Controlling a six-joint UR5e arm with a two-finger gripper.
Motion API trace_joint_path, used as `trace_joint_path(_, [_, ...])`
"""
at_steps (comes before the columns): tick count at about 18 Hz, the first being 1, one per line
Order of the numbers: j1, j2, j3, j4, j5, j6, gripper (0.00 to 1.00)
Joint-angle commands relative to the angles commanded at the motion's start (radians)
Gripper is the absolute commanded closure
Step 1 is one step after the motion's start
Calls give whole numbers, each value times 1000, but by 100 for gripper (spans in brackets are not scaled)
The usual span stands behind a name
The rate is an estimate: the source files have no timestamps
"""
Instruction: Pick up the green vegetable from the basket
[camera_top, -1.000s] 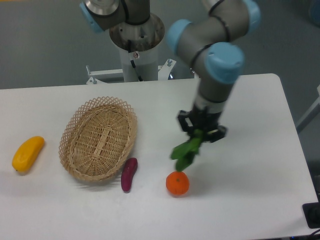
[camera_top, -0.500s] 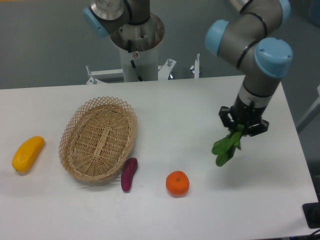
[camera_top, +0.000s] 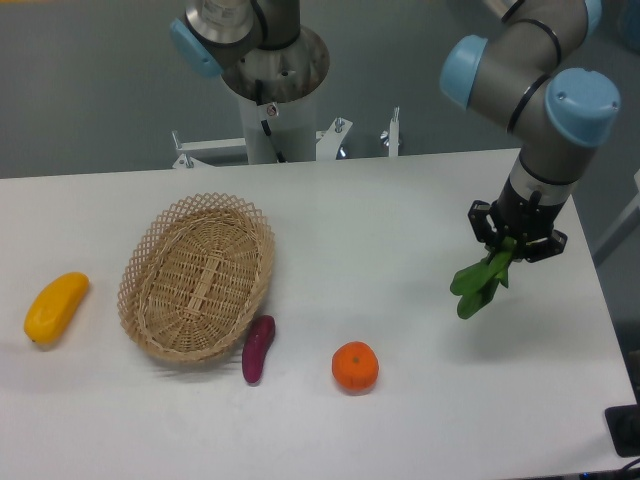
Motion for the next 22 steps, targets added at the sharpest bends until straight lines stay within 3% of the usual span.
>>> trace_joint_path(22, [-5, -18, 18, 14, 20, 35, 81])
